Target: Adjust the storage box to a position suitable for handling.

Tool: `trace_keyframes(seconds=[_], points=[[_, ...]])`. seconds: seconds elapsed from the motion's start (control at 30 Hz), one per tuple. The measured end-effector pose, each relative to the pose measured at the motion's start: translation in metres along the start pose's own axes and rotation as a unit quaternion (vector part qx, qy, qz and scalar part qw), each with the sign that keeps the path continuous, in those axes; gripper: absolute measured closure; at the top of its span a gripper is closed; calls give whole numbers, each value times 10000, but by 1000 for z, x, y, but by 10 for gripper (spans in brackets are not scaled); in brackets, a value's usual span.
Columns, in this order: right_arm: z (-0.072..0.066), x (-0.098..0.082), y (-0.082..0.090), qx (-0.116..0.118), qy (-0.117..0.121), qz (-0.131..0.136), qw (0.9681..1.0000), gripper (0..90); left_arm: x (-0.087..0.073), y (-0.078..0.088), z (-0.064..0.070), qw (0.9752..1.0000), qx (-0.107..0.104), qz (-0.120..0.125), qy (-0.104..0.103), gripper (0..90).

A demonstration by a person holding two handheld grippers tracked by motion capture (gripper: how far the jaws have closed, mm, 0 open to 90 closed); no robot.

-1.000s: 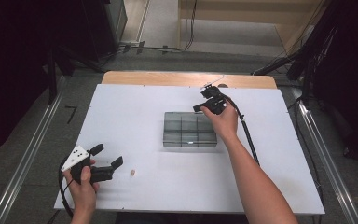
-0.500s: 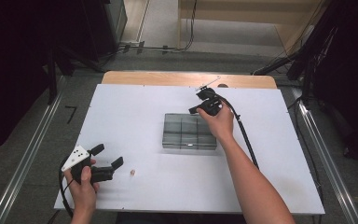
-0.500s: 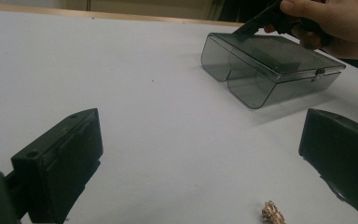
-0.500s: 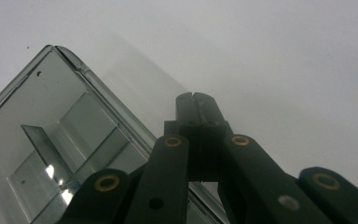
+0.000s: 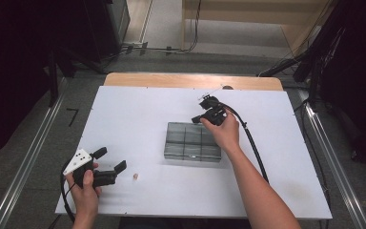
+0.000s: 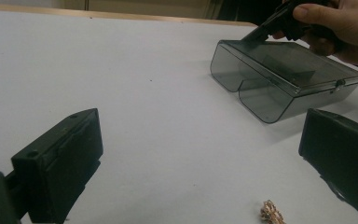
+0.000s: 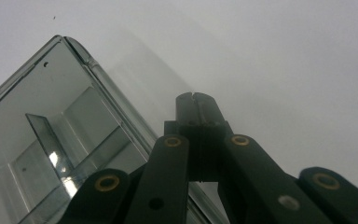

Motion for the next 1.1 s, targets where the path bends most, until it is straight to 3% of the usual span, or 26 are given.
trace_keyframes(seconds=[0.37, 0.63, 0.87, 1.1], points=[[-16, -15, -2, 100, 256, -54, 9996, 885, 0, -1, 0, 10000, 12, -11, -27, 0], [-26, -24, -2, 192, 311, -25, 9993, 886, 0, -1, 1, 10000, -8, -26, -39, 0], [-35, -28, -3, 222, 475, -36, 9986, 886, 2, 1, 0, 10000, -63, 2, 59, 11], [-44, -33, -4, 252, 552, -34, 9982, 886, 3, -1, 7, 9999, -123, -77, -19, 35]])
Point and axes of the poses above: each handheld gripper's, and its own axes: y roughly backward along the jaws, x roughly out of its top, z roughly to its right, the point moved 9 cm from there along -y, roughly forward along the jaws, and after that the axes turned 9 degrees about x, right-handed, at the moved point
